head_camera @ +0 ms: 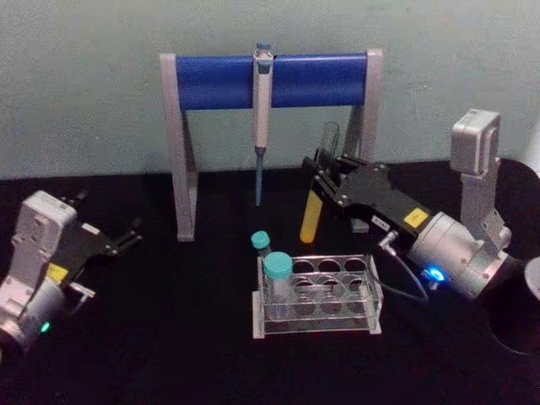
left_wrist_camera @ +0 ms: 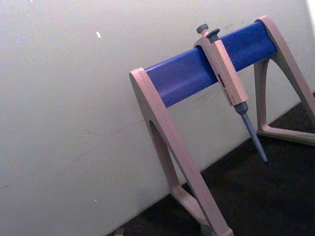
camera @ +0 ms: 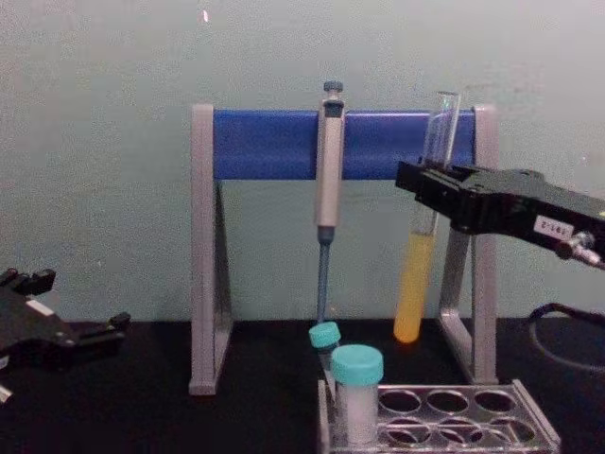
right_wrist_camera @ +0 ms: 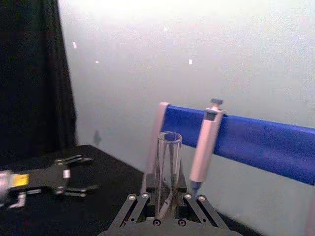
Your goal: Pick up the test tube from the test tube rack, shake it, then place it back into the test tube rack.
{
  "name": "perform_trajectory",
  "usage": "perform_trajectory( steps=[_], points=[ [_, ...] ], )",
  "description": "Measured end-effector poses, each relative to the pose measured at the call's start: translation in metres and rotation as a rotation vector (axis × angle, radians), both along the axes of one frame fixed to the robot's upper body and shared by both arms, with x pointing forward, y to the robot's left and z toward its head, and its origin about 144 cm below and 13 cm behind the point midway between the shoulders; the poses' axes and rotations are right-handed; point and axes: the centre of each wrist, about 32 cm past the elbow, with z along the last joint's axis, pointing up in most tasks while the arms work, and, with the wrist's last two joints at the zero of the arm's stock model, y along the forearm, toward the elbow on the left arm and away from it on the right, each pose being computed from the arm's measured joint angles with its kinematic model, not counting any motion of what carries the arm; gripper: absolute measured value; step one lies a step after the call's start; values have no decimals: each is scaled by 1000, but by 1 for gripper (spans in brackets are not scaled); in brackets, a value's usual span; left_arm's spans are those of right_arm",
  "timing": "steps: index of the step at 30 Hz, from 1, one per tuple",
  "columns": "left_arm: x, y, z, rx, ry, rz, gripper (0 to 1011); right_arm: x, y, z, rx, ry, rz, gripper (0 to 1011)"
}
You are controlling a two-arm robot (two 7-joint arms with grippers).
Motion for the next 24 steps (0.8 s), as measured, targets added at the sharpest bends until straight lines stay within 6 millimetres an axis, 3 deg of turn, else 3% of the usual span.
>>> perform_trajectory(
  steps=[13,24],
  points=[
    [0,0,0,0,0,0,1001,3,-4,-3,-53,-41,-103,233],
    [0,0,0,0,0,0,1001,-9,-12,3,-153,-21,-142,233]
  ],
)
